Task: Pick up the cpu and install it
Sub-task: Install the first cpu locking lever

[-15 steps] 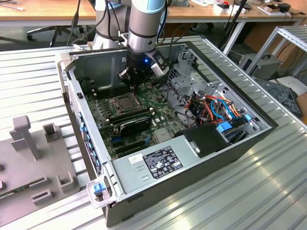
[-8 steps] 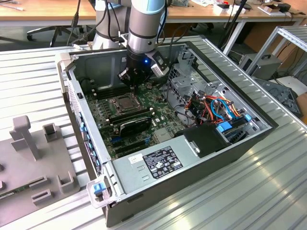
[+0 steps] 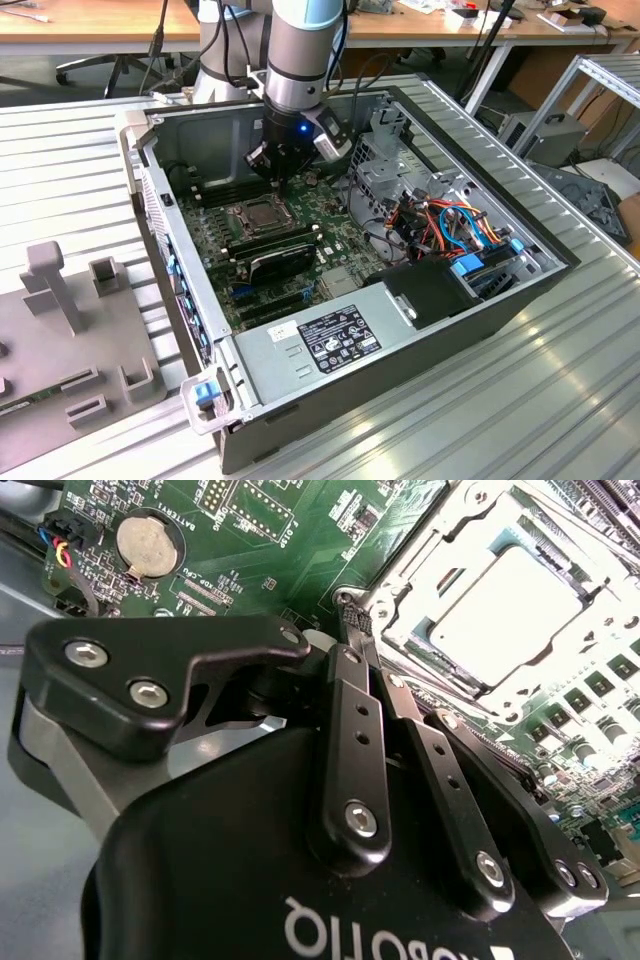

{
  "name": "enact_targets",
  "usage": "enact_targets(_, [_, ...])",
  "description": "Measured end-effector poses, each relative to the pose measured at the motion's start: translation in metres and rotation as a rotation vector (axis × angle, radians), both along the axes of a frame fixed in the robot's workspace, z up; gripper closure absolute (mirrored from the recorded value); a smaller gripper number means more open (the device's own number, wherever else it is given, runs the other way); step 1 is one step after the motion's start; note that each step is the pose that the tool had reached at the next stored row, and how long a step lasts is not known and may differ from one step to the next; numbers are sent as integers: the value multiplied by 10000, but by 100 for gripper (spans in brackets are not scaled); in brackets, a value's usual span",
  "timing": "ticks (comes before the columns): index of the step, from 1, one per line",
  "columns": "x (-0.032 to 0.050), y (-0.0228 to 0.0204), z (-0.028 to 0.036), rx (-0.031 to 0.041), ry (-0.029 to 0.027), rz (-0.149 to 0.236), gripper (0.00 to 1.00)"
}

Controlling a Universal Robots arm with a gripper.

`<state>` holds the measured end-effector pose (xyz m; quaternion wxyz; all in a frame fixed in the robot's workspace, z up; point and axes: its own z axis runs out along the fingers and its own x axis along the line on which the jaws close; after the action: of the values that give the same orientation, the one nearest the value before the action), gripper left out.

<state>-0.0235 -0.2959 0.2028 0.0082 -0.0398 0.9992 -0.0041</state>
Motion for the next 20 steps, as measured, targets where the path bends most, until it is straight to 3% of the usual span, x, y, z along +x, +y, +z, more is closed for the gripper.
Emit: enact_targets(20, [-57, 1, 64, 4, -23, -1, 89])
